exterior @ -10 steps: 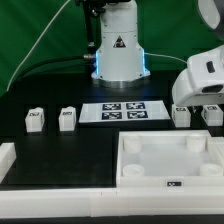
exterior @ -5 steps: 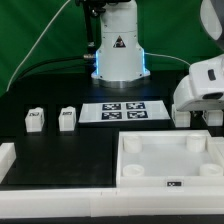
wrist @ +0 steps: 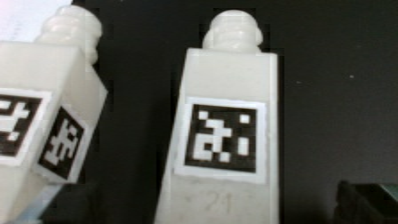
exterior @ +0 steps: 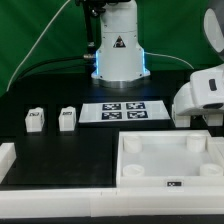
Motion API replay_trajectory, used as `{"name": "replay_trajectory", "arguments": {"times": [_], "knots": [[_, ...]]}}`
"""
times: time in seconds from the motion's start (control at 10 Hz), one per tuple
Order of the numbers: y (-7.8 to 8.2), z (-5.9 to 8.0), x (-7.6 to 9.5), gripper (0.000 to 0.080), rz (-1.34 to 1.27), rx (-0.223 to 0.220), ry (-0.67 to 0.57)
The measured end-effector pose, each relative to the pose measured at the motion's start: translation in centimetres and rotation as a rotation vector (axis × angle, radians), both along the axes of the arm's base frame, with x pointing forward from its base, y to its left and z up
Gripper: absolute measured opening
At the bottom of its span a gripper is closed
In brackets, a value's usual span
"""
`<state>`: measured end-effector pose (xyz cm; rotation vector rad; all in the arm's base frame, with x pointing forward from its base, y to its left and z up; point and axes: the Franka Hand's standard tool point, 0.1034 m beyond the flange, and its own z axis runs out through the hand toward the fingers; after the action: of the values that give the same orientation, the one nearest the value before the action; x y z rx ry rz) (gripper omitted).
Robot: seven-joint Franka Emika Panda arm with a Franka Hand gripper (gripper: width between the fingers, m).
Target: Assemble one leg
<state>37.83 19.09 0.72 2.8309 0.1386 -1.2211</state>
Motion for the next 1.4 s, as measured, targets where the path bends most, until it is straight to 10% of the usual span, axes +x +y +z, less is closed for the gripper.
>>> {"name": "replay_trajectory", "arguments": {"times": [0.5, 0.9, 1.4], "knots": [[-0.5, -0.4, -0.6, 0.0649, -0.007, -0.003, 0.002], [-0.4, -0.4, -0.5, 0.029, -0.005, -0.002, 0.001], [-1.1, 0.8, 0.3, 0.029, -0.014, 0.007, -0.011]]}}
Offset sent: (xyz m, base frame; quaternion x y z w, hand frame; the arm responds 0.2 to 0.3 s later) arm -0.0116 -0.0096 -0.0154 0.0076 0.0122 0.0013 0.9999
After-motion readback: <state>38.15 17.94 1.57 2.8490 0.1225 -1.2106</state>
